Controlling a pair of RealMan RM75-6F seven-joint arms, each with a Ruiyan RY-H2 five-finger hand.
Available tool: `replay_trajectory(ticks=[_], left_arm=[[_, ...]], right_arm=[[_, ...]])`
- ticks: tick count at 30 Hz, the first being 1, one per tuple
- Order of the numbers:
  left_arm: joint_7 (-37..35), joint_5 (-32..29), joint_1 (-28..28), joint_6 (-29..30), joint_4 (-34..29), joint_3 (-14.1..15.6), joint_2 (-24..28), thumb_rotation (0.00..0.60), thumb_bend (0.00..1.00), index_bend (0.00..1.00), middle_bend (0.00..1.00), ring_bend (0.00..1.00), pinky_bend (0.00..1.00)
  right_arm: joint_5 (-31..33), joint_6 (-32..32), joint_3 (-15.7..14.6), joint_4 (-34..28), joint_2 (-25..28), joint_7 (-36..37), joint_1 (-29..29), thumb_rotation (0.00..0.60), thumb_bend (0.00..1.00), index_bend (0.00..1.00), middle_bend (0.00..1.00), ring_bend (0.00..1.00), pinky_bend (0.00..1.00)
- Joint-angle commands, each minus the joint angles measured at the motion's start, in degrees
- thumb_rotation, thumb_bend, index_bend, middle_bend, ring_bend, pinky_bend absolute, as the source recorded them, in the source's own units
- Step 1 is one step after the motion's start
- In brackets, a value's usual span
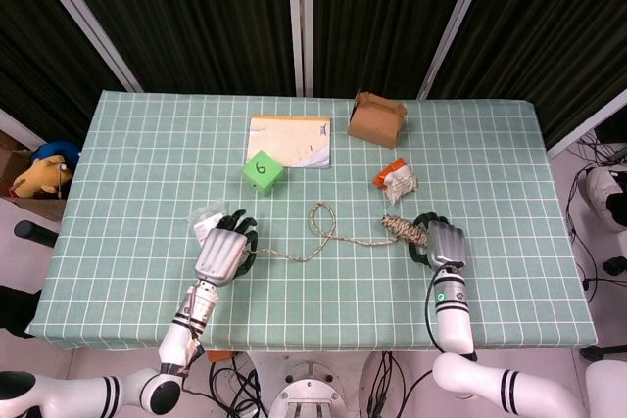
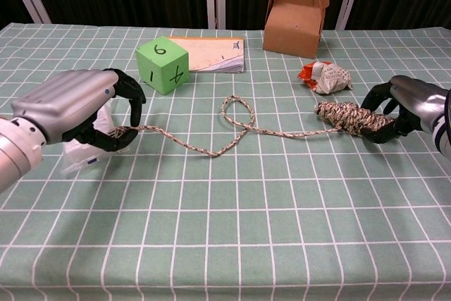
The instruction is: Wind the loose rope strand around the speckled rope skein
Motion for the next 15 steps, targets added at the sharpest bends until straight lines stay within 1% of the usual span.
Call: replay_trajectory(ticks=[1, 10, 15], left_arm=[[-0.39, 0.03, 0.00, -0.14, 0.05, 0.07, 0.15, 0.600, 0.53, 0.67, 0.28, 0.12, 0.26], [-1.06, -0.14, 0.00, -0.26, 0.11, 0.06, 0.35, 0.600, 0.53, 0.67, 0.28, 0.12, 0.26], [-1.38, -0.17, -0.04, -0.25, 0.23, 0.00, 0.26, 0.600, 0.53, 0.68, 0.28, 0.12, 0.26]], right_arm=[[-0.05, 0.57, -0.10, 0.48, -0.57, -0.51, 0.16, 0.600, 0.36, 0.44, 0.33, 0.28, 0.50], [2.15, -0.41, 0.16, 0.59, -0.94, -2.34, 1.07, 0.600, 0.36, 0.45, 0.34, 0.28, 0.50], [2.66, -0.54, 0.19, 1.29, -1.58, -2.98, 1.65, 0.600, 0.37, 0.49, 0.36, 0.31, 0.54]])
